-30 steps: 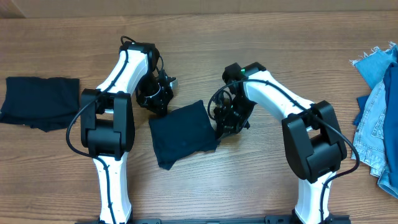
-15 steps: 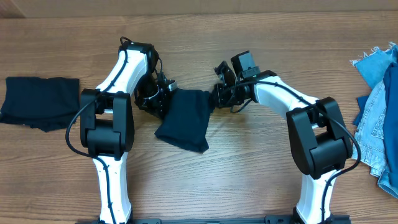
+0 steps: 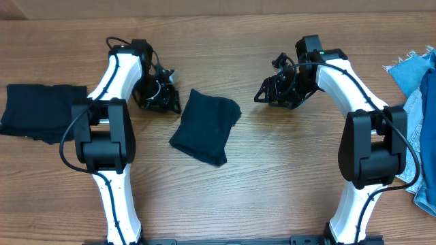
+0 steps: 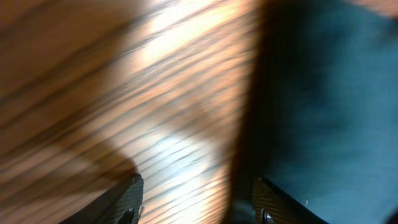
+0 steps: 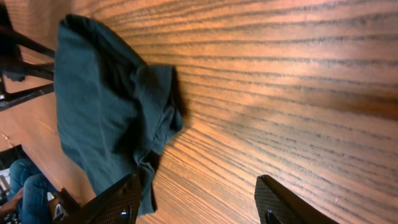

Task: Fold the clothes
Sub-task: 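Grasp the navy square's top corner with the left gripper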

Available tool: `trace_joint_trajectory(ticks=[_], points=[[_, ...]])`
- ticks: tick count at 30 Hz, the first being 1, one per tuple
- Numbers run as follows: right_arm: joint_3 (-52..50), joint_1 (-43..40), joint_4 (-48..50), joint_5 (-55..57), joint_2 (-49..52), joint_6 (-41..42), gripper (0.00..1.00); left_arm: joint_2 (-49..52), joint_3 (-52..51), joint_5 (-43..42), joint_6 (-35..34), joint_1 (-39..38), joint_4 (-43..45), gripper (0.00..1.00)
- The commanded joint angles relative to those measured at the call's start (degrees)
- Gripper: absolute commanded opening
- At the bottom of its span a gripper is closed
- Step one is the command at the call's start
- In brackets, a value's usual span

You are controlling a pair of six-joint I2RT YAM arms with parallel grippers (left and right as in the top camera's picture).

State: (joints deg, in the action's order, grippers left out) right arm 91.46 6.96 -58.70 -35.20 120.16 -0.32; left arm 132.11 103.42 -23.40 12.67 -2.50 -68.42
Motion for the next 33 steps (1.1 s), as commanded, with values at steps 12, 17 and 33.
trace_joint_trajectory(ticks=[12, 17, 33], points=[[1.29, 0.24, -2.8, -0.44, -2.51, -2.99, 0.63, -2.14, -1.2, -20.13, 11.87, 0.66, 1.46, 0.78], [1.29, 0.24, -2.78, -0.46, -2.51, -2.97, 0.63, -2.12, -5.38, -20.11, 18.88, -2.03, 2.23, 0.83], [1.29, 0.24, -3.41, -0.46, -2.51, -2.95, 0.62, -2.12, -12.09, -20.35, 15.56, -6.56, 9.75, 0.27]])
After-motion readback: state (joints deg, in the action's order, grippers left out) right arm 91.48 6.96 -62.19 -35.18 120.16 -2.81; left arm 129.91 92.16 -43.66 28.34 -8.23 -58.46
